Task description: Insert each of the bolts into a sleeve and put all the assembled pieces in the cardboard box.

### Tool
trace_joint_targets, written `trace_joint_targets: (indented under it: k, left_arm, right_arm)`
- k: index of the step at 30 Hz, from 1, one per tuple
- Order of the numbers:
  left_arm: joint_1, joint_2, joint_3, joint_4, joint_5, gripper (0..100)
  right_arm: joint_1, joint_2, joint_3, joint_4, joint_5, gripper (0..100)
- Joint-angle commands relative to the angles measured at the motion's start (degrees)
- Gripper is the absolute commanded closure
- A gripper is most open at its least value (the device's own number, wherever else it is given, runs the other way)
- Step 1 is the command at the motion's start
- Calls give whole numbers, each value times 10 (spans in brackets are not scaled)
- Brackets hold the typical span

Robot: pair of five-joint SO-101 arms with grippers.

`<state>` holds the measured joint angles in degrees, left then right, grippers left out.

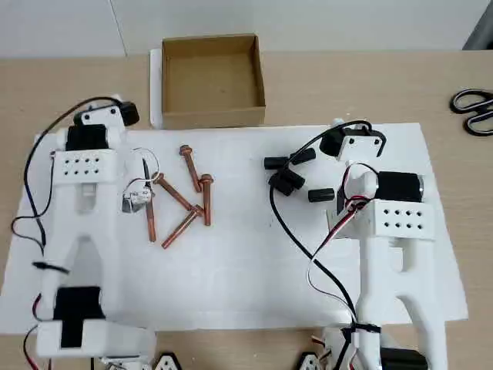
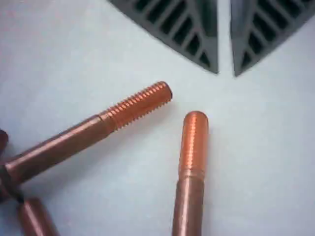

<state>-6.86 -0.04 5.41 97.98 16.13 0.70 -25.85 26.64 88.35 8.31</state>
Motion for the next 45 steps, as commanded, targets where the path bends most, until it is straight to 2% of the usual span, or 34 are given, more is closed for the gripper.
trace_joint_targets:
  k: [1,7,13,19,27,35,45]
  left_arm:
    - [2,28,-23,-28,-8,993]
    - [4,56,-23,-73,-44,986]
    - [4,60,-23,-76,-47,891]
    - [4,69,-23,-112,-47,890]
    - [3,153,-24,-147,-47,892]
    - [2,158,-24,-190,-46,892]
    - [1,160,-23,-207,-45,892]
  right_arm:
    - [4,0,-23,4,4,994]
    - [4,0,-23,3,4,994]
    - [4,0,-23,3,3,994]
    - [4,1,-23,0,3,994]
    - [4,1,-23,-2,3,994]
    - [4,1,-23,-2,3,994]
    - [4,1,-23,-2,4,994]
